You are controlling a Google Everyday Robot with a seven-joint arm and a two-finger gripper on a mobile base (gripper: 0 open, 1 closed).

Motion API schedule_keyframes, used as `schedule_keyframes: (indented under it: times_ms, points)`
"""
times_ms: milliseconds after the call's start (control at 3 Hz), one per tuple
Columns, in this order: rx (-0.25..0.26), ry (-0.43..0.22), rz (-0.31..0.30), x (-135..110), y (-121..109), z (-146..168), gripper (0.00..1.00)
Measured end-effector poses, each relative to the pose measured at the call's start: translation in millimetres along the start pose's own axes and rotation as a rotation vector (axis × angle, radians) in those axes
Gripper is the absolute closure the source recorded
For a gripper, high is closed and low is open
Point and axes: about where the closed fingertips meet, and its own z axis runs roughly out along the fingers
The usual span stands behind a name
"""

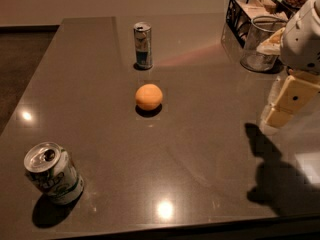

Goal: Move 7up can near redbull can

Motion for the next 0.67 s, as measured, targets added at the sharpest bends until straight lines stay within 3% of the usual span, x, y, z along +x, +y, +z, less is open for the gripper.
schedule_keyframes:
  times_ms: [667]
  points:
    - [-0.116,-0.278,-0.094,-73,44,20,0.00]
